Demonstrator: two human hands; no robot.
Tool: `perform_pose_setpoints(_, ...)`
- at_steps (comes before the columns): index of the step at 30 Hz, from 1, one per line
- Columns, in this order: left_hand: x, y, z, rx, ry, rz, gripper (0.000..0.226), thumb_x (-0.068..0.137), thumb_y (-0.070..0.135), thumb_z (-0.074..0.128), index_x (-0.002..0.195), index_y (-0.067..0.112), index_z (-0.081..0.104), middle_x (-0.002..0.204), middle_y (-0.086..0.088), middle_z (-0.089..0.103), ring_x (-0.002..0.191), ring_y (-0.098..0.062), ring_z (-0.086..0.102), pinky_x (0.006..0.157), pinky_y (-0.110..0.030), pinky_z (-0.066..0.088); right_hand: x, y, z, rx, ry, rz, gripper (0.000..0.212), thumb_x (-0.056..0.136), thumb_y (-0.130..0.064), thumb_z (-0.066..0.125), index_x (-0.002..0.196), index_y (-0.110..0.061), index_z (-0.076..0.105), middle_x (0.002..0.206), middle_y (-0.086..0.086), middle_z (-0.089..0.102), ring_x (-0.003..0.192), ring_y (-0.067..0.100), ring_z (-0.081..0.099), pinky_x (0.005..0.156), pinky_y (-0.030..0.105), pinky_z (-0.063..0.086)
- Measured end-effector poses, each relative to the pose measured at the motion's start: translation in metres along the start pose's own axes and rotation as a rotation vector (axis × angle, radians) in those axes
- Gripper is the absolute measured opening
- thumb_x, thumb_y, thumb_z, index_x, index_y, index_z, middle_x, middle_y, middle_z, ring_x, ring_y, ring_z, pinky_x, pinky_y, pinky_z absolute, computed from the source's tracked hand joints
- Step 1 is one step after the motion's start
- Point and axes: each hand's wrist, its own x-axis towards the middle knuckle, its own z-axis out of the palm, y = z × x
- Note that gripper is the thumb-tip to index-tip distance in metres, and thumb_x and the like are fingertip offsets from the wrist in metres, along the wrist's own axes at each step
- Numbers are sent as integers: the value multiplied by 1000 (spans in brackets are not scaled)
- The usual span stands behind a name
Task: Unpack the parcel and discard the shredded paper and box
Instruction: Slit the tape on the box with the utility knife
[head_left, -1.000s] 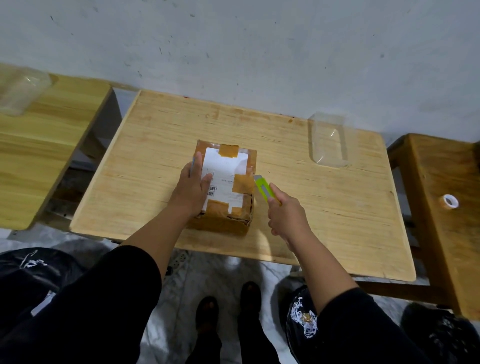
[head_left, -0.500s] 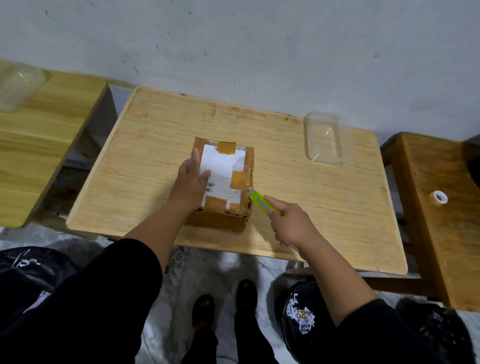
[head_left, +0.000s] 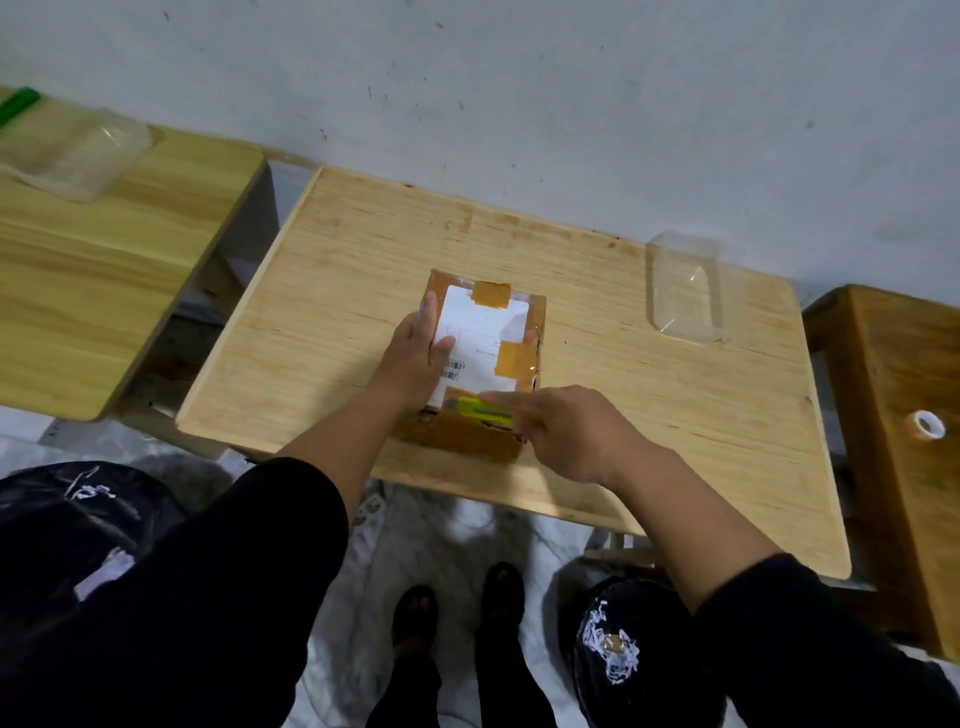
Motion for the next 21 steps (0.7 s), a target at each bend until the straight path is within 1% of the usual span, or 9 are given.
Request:
perform_pose_setpoints(4, 1, -2, -1, -7, -1, 24, 63, 98, 30, 35, 147, 12, 0, 150, -16, 23, 135, -27, 24, 109, -37, 22, 16, 9, -7, -76, -52, -95, 49, 92, -20, 45, 130, -51, 42, 115, 3, 68, 106, 27, 60, 89, 38, 48)
perform_pose_setpoints(7, 0, -2, -2, -9, 7, 27, 62, 99, 28, 35, 147, 11, 1, 150, -17, 22, 136, -27, 22, 109, -34, 19, 23, 15, -11, -90, -100, -151, 47, 92, -24, 47, 130, -52, 41, 114, 3, 68, 104, 26, 60, 88, 38, 48)
perform_pose_setpoints(11, 0, -2, -2, -16, 12, 41, 62, 99, 27, 36, 147, 11, 1, 150, -16, 21, 137, -26, 21, 108, -32, 19, 30, 17, -12, -89, -114, -189, 46, 93, -24, 47, 129, -52, 42, 114, 2, 68, 103, 26, 60, 87, 36, 47)
perform_pose_setpoints(15, -1, -4, -2, -20, 11, 39, 61, 98, 28, 36, 147, 14, 1, 151, -15, 20, 137, -25, 20, 109, -32, 19, 34, 14, -10, -119, -103, -208, 48, 93, -20, 45, 130, -52, 42, 114, 1, 68, 101, 26, 60, 86, 36, 49)
perform_pose_setpoints(19, -3, -2, -3, -29, 5, 43, 62, 99, 29, 35, 147, 17, -1, 151, -13, 20, 137, -23, 20, 107, -30, 21, 37, 16, -10, -162, -147, -197, 49, 94, -19, 43, 128, -54, 41, 109, -2, 67, 98, 24, 60, 86, 38, 50)
perform_pose_setpoints(21, -3, -3, -3, -33, -5, 48, 62, 99, 29, 35, 147, 17, -2, 151, -13, 19, 138, -23, 19, 107, -30, 20, 33, 25, -12, -171, -171, -201, 50, 93, -20, 43, 128, -55, 41, 113, -4, 67, 102, 25, 60, 87, 37, 49)
